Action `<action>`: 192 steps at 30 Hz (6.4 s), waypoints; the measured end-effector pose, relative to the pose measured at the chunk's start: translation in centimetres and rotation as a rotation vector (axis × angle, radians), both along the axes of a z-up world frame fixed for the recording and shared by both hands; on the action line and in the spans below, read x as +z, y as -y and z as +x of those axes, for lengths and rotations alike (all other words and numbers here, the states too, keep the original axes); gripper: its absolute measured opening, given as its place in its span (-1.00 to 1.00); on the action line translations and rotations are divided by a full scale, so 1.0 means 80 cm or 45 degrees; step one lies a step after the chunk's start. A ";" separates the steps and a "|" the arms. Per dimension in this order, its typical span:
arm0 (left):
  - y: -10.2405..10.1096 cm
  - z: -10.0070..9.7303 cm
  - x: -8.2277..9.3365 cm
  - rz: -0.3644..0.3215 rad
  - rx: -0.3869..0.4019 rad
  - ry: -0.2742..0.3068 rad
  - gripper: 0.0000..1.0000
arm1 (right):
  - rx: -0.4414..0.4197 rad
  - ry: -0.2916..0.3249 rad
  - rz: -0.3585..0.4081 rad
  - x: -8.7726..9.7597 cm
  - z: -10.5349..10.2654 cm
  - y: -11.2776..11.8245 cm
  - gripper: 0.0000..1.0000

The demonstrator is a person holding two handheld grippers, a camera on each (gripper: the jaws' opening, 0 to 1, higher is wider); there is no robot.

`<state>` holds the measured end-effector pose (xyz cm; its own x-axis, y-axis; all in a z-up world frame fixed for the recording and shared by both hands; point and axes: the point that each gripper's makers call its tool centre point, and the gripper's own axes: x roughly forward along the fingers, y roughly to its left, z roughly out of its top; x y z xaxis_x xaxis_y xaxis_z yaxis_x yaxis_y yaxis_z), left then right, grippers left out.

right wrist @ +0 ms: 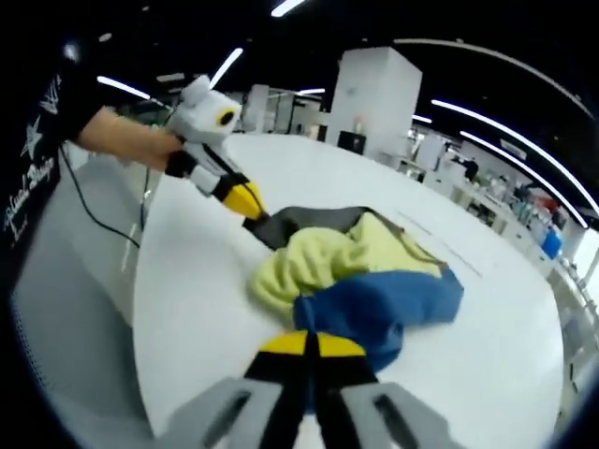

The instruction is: Fold the garment on the visible template until the final outline fits inside the template.

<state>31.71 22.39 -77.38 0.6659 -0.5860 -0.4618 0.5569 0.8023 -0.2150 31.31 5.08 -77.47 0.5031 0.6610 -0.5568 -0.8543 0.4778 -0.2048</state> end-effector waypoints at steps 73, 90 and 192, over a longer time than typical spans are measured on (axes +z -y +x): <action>-0.371 0.008 -0.028 0.439 0.878 -0.141 -1.00 | -1.281 -0.174 -0.007 -0.021 0.085 0.358 -1.00; -0.391 0.006 -0.043 0.584 0.827 -0.201 -1.00 | -1.368 -0.226 0.008 -0.049 0.073 0.385 -1.00; -0.117 -0.093 -0.022 0.352 0.184 -0.033 0.88 | -0.232 -0.298 -0.132 -0.089 0.007 -0.142 -0.36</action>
<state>24.27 31.71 -79.17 0.7190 -0.3360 -0.6084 0.4303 0.9026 0.0100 31.88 16.44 -84.61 0.4581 0.5053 -0.7313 -0.7863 0.6140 -0.0684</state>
